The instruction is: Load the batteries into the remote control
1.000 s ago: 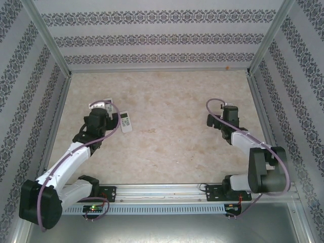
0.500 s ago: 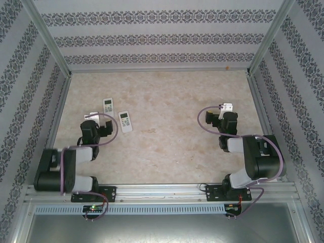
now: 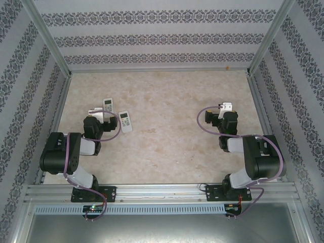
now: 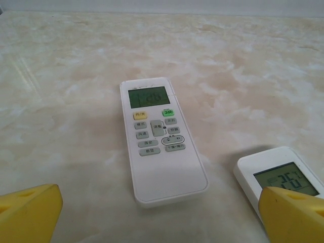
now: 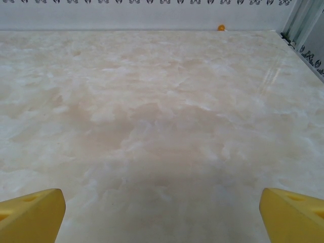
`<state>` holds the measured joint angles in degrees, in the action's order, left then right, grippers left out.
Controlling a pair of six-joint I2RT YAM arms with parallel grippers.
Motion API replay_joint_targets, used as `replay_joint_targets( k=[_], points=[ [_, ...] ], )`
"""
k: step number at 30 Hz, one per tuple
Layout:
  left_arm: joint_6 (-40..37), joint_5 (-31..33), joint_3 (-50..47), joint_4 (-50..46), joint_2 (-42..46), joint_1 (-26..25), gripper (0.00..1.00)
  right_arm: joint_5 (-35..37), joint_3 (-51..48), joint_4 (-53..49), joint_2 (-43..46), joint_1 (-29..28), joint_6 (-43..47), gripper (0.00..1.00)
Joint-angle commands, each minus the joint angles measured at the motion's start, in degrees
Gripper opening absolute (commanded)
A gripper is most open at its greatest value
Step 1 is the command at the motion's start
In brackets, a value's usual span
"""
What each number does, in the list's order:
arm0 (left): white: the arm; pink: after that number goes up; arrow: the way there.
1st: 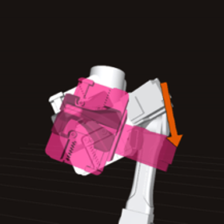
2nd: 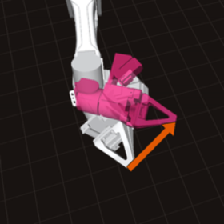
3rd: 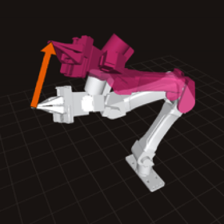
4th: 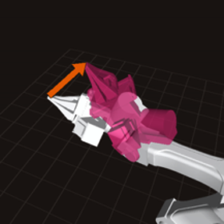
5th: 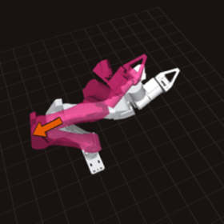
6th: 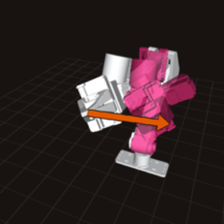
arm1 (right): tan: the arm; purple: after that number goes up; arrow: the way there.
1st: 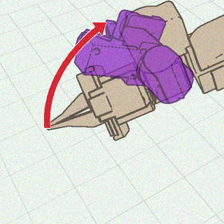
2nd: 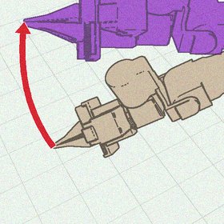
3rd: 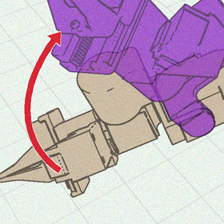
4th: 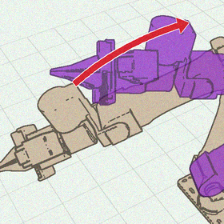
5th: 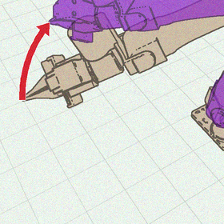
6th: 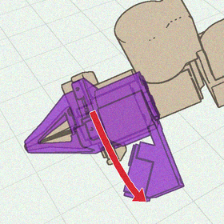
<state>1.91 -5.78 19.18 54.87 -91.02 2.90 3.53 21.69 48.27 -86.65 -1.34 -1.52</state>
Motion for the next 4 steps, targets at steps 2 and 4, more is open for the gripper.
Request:
replay_joint_targets(
  k=[2,4],
  points=[
    [0.3,0.4,1.8,1.0,0.2,0.2,1.00,-1.5,0.8,2.1,0.3,0.2,0.2,0.98],
    [0.3,0.4,1.7,1.3,0.1,0.2,1.00,-1.3,0.6,2.3,0.3,0.0,0.3,0.98]
  ],
)
